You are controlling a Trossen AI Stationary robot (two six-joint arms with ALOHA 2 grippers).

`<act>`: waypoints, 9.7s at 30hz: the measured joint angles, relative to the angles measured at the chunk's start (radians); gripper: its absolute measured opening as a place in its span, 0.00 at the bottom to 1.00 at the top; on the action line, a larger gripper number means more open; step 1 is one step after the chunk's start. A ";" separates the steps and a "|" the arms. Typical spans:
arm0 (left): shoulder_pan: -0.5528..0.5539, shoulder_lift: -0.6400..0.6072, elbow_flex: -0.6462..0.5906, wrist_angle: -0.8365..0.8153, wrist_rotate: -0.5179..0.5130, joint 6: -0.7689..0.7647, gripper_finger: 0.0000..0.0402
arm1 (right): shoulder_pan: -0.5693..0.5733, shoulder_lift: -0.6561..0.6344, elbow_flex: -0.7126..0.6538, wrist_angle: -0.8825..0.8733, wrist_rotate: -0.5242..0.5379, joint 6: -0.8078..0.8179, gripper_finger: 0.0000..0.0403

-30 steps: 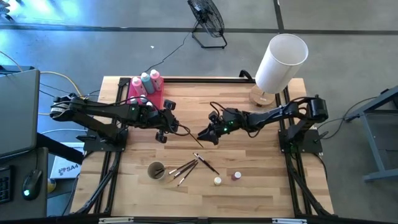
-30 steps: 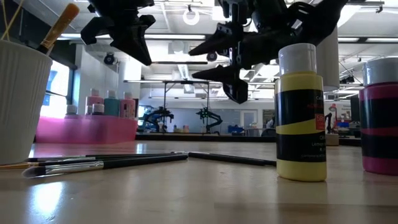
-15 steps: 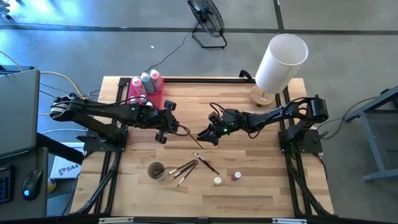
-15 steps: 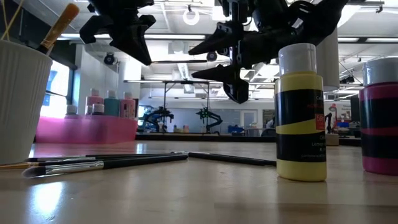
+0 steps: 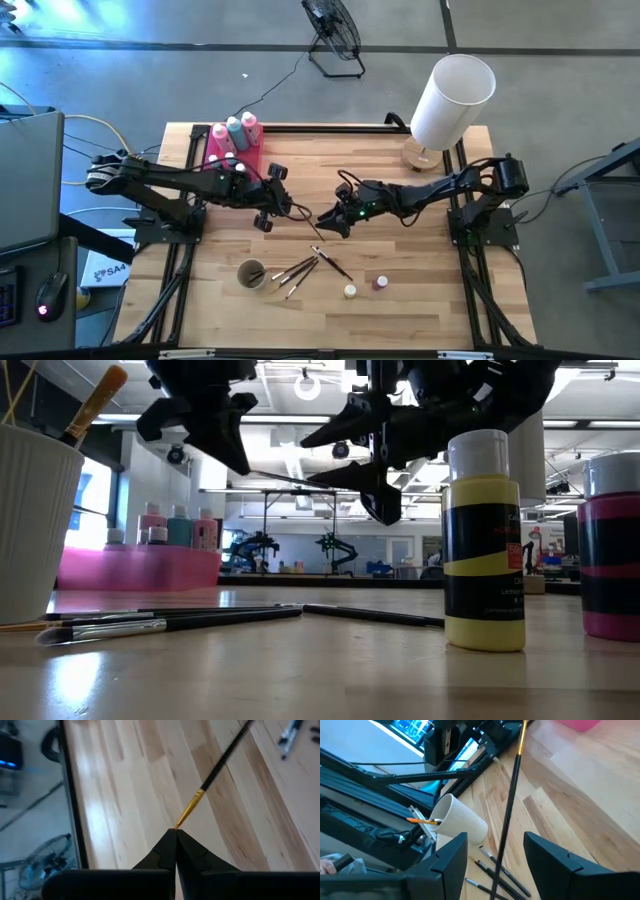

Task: Pick & Place Paint Supplies
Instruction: Put the gold paintbrush into the light brown cup

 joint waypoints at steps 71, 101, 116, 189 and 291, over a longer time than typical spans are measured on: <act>0.000 -0.010 -0.001 0.010 -0.275 -0.047 0.35 | -0.049 0.151 0.069 0.091 -0.178 -0.033 0.01; 0.000 -0.467 -0.217 -0.057 -0.222 -0.533 0.20 | -0.064 -0.099 0.069 0.007 -0.118 -0.275 0.01; 0.013 -0.523 -0.334 0.326 -0.038 -0.442 0.19 | -0.029 -0.248 0.069 -0.259 -0.016 -0.476 0.01; 0.164 -0.027 -0.340 1.485 0.614 -0.514 0.29 | 0.032 -0.264 0.068 -0.191 0.232 -0.686 0.01; -0.130 -0.911 -0.542 0.401 0.579 -0.875 0.01 | 0.030 -0.589 0.069 -0.662 0.277 -0.429 0.45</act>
